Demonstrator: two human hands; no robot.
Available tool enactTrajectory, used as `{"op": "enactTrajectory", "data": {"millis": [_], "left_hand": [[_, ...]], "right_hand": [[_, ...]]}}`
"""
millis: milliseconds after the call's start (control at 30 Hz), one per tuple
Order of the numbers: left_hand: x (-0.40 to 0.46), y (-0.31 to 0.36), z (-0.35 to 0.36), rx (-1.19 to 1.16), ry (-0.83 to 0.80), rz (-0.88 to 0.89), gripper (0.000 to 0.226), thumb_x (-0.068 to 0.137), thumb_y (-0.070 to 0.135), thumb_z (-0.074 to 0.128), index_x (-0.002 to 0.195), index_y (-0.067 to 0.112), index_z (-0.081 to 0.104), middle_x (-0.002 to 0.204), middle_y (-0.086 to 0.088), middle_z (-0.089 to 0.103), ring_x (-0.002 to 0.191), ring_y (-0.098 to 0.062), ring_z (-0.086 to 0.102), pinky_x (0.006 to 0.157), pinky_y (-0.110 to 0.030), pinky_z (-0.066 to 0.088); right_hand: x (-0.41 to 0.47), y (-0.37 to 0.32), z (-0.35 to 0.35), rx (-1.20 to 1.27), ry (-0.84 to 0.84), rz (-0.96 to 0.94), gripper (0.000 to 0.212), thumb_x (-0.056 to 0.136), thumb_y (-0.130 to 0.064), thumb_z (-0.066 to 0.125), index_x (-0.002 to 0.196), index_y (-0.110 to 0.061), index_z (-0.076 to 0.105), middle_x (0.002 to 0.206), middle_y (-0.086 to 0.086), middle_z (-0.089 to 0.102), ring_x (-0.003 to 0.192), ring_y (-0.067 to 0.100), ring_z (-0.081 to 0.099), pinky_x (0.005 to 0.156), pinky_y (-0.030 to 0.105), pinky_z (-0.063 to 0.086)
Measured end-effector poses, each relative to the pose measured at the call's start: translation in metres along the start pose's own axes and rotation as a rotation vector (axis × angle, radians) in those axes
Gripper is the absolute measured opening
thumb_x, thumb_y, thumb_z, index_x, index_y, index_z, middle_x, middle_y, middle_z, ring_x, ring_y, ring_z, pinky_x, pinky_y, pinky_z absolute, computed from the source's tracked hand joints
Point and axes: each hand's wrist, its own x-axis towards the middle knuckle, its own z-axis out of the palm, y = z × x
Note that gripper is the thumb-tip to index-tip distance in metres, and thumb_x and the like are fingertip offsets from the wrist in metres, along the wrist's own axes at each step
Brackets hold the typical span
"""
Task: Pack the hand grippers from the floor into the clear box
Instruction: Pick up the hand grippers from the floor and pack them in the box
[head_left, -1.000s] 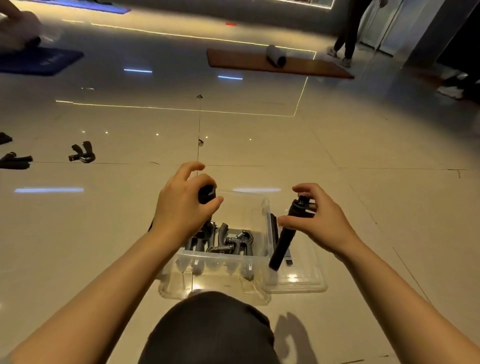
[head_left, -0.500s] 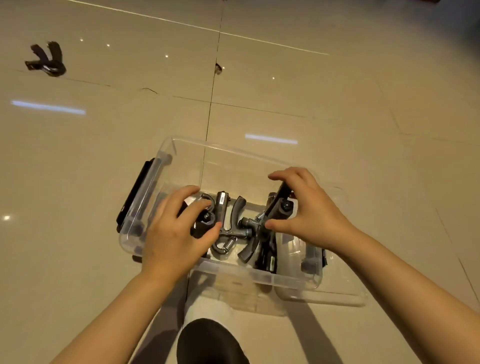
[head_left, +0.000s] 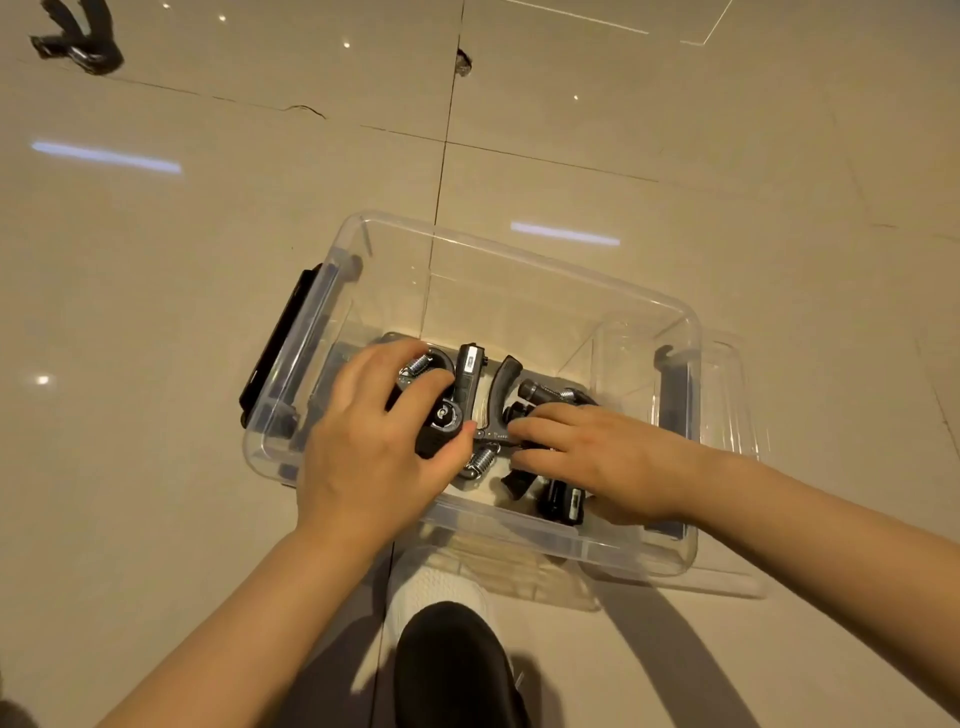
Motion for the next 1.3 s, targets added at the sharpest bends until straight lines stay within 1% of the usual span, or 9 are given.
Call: {"op": "enactTrajectory", "data": {"millis": [167,400,633,900,1000,1067,1133,1167,1300], "left_hand": [[-0.001,0.001,0.002,0.006,-0.001,-0.025,0.034,0.074,0.036,0.069,0.099,0.012,0.068,0.115,-0.007,0.058,0.108,-0.026,0.05,0.062,-0.03,0.047],[0.0,0.001,0.002,0.025,-0.034,-0.042,0.035,0.074,0.038,0.066,0.1,0.014,0.067,0.119,-0.007,0.054,0.107,-0.027,0.052,0.061,-0.03,0.048],[0.0,0.001,0.003,0.036,-0.023,-0.029,0.036,0.074,0.037,0.067,0.102,0.015,0.066,0.121,-0.008,0.053,0.106,-0.027,0.05,0.059,-0.03,0.048],[-0.001,0.001,0.004,-0.001,-0.014,-0.013,0.048,0.075,0.039,0.065,0.116,0.017,0.058,0.119,-0.003,0.053,0.103,-0.023,0.052,0.061,-0.028,0.047],[-0.002,0.001,0.004,-0.031,0.007,0.01,0.051,0.076,0.04,0.066,0.119,0.017,0.055,0.12,-0.004,0.051,0.104,-0.022,0.052,0.065,-0.027,0.048],[-0.001,0.0,0.004,-0.058,0.025,0.022,0.054,0.076,0.04,0.066,0.122,0.017,0.05,0.121,-0.003,0.049,0.106,-0.022,0.053,0.07,-0.029,0.05],[-0.002,-0.001,0.004,-0.085,0.032,0.025,0.058,0.077,0.042,0.065,0.125,0.016,0.046,0.124,-0.003,0.048,0.108,-0.022,0.053,0.074,-0.031,0.053],[-0.002,-0.001,0.004,-0.102,0.033,0.023,0.059,0.078,0.043,0.064,0.125,0.015,0.045,0.125,-0.004,0.047,0.11,-0.022,0.052,0.075,-0.032,0.054],[-0.001,0.0,0.002,-0.184,0.049,0.006,0.059,0.08,0.044,0.061,0.126,0.014,0.041,0.126,-0.008,0.044,0.113,-0.02,0.049,0.081,-0.032,0.051]], "right_hand": [[0.009,-0.003,0.01,0.099,-0.178,0.106,0.051,0.086,-0.009,0.054,0.134,-0.025,0.045,0.129,-0.001,0.051,0.115,0.022,0.048,0.087,0.037,0.047],[0.03,-0.001,0.016,-0.093,-0.285,0.16,0.049,0.091,-0.021,0.054,0.138,-0.025,0.04,0.132,0.004,0.044,0.118,0.025,0.04,0.089,0.037,0.038],[0.034,-0.003,0.022,-0.183,-0.17,0.187,0.035,0.096,-0.02,0.042,0.129,-0.024,0.052,0.125,0.001,0.053,0.112,0.024,0.046,0.088,0.038,0.036],[0.035,-0.001,0.026,-0.115,-0.148,0.231,0.036,0.093,-0.024,0.049,0.129,-0.025,0.052,0.123,0.001,0.051,0.113,0.022,0.043,0.088,0.035,0.036],[0.032,-0.003,0.021,0.073,-0.069,0.319,0.046,0.087,-0.033,0.058,0.131,-0.027,0.047,0.123,-0.001,0.051,0.114,0.021,0.044,0.092,0.034,0.035],[0.029,-0.008,0.011,0.384,0.153,0.406,0.05,0.083,-0.039,0.064,0.13,-0.03,0.048,0.12,-0.007,0.053,0.113,0.015,0.047,0.095,0.034,0.039],[0.029,-0.018,-0.002,0.796,0.369,0.396,0.046,0.08,-0.034,0.071,0.124,-0.035,0.054,0.117,-0.014,0.056,0.11,0.005,0.051,0.095,0.03,0.044],[0.03,-0.025,-0.008,0.957,0.418,0.352,0.046,0.079,-0.03,0.073,0.12,-0.038,0.056,0.117,-0.017,0.057,0.11,0.002,0.052,0.094,0.027,0.045],[0.043,-0.041,-0.014,1.193,0.466,0.273,0.048,0.08,-0.011,0.072,0.112,-0.042,0.055,0.115,-0.015,0.058,0.108,0.0,0.055,0.091,0.017,0.045]]}}
